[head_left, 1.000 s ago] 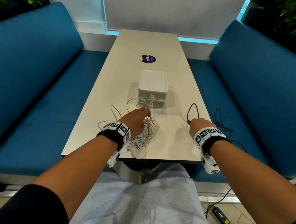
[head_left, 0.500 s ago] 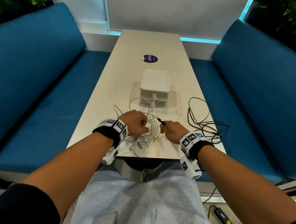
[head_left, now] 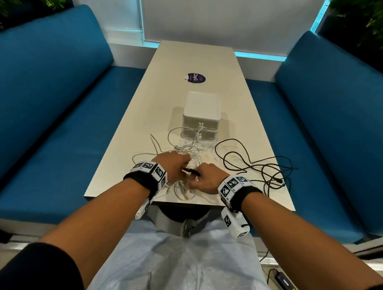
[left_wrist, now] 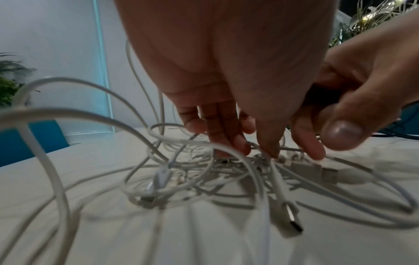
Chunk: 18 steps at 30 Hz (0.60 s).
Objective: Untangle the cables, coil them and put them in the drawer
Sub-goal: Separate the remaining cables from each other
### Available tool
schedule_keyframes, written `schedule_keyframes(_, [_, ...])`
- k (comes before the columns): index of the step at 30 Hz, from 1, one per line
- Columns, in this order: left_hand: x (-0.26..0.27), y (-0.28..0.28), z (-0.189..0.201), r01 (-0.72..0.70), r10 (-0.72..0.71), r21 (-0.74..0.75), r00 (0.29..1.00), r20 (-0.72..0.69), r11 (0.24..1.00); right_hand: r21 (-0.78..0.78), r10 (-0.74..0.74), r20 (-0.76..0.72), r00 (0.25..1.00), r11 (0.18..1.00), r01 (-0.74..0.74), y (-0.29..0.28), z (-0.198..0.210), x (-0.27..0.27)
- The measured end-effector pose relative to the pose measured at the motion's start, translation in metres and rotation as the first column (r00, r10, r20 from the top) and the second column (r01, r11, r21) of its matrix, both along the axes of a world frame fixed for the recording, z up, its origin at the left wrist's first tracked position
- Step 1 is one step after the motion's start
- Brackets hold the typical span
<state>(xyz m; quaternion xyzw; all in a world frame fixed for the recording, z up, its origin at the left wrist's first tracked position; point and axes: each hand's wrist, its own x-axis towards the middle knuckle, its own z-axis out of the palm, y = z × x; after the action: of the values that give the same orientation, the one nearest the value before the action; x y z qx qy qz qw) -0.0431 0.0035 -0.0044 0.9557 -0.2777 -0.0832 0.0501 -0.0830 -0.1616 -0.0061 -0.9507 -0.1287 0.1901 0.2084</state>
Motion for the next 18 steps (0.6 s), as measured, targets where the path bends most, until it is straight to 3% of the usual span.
schedule_keyframes(3, [-0.002,0.0,0.0,-0.003,0.003,0.005,1.0,0.029,1.0,-0.051,-0.039,0.012,0.999,0.998,0.04,0.011,-0.007,-0.002])
schedule_keyframes(9, [-0.003,0.003,-0.003,-0.05,0.051,-0.058,0.999,0.007,0.997,0.004,-0.061,0.044,0.997,0.998,0.061,0.025,-0.02,-0.004])
schedule_keyframes(18, [-0.004,-0.009,-0.008,-0.058,0.065,-0.258,0.998,0.021,0.964,0.185,-0.2,0.073,0.977,0.965,0.184,-0.022,-0.006,0.01])
